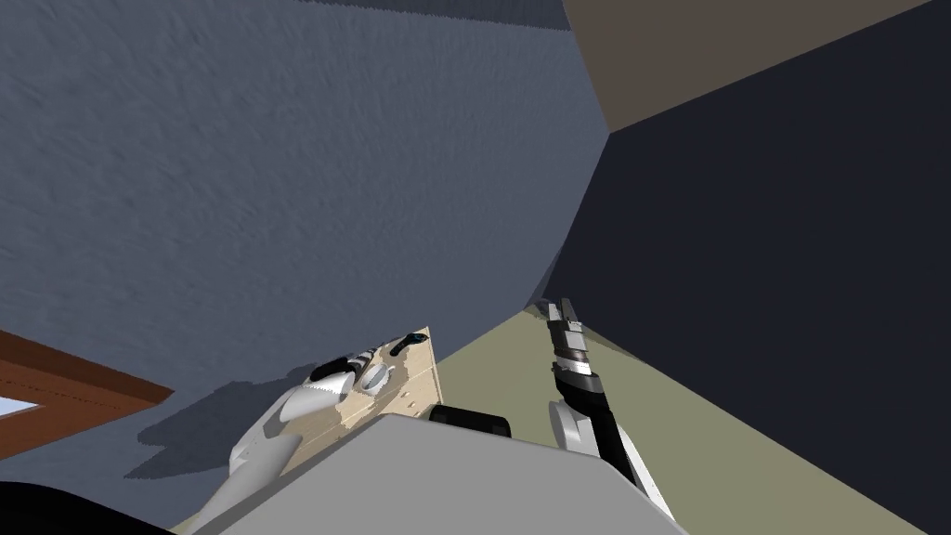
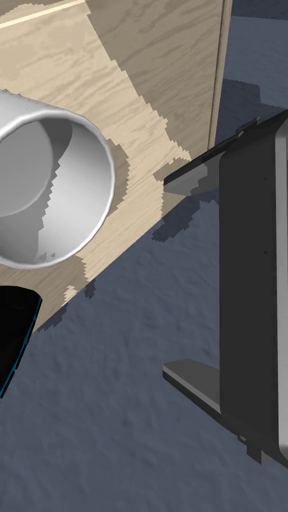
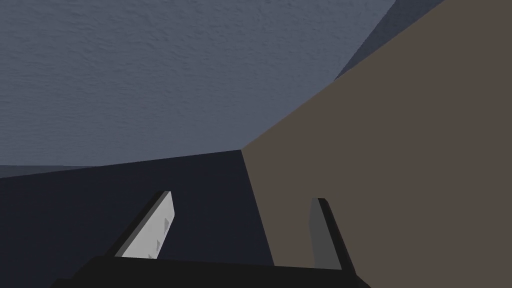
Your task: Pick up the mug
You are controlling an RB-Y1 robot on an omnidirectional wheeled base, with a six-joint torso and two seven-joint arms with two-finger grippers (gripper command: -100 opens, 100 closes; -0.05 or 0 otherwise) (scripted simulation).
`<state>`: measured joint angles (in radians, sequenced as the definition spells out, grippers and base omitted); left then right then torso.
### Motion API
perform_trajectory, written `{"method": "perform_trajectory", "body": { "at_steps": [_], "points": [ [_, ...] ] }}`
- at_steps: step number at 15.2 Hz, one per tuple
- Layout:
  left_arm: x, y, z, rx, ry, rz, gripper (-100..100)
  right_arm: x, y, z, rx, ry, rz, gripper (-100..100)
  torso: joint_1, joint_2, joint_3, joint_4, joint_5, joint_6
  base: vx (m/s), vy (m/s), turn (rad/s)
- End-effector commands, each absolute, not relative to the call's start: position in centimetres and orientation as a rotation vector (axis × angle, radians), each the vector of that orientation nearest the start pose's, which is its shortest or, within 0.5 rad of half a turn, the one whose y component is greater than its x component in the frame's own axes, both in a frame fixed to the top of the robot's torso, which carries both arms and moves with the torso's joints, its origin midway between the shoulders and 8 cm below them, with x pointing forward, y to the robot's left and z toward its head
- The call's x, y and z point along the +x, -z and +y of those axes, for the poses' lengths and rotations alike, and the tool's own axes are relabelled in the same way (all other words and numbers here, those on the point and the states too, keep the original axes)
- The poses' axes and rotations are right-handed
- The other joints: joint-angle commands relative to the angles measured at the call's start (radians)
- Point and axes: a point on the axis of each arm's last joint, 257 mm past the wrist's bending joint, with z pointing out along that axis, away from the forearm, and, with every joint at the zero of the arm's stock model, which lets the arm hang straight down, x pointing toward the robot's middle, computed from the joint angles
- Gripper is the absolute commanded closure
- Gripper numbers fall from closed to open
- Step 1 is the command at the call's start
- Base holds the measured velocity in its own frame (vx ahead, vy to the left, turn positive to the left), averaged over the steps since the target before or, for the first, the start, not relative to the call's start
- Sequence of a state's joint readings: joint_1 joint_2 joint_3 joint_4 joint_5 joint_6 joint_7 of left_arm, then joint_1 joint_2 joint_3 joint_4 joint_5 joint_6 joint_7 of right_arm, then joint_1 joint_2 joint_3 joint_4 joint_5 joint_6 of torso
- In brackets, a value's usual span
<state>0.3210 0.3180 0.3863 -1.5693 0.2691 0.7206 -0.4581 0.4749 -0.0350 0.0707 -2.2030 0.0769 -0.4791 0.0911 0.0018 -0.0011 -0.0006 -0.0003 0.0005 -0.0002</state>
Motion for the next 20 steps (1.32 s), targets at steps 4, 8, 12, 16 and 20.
{"method": "perform_trajectory", "body": {
  "at_steps": [4,8,12,16,20],
  "points": [
    [25.3,46.6,54.4,-1.81,0.047,1.836,-100,36.8,0.8,-24.3,0.609,-1.234,0.766,0,0.0,0.0,0.0,0.0,0.0,0.0,-0.003,0.03,-0.149],
    [22.4,48.7,54.3,-1.921,0.006,1.886,-100,36.8,0.8,-24.3,0.609,-1.234,0.766,0,0.001,0.0,0.0,0.0,0.0,0.0,-0.003,0.036,-0.145],
    [19.8,50.3,53.7,-2.022,-0.022,1.93,-100,36.8,0.8,-24.3,0.609,-1.234,0.766,0,0.001,0.0,0.0,0.0,0.0,0.0,-0.003,0.031,-0.136],
    [17.6,51.5,53.0,-2.11,-0.039,1.967,-100,36.8,0.8,-24.3,0.609,-1.234,0.766,0,0.0,0.001,0.0,0.0,0.0,0.0,-0.013,0.029,-0.096],
    [15.2,52.7,51.9,-2.21,-0.049,2.008,-100,36.8,0.8,-24.3,0.609,-1.234,0.766,0,0.0,0.001,0.001,0.0,0.0,0.0,-0.024,0.028,-0.095]
  ]
}}
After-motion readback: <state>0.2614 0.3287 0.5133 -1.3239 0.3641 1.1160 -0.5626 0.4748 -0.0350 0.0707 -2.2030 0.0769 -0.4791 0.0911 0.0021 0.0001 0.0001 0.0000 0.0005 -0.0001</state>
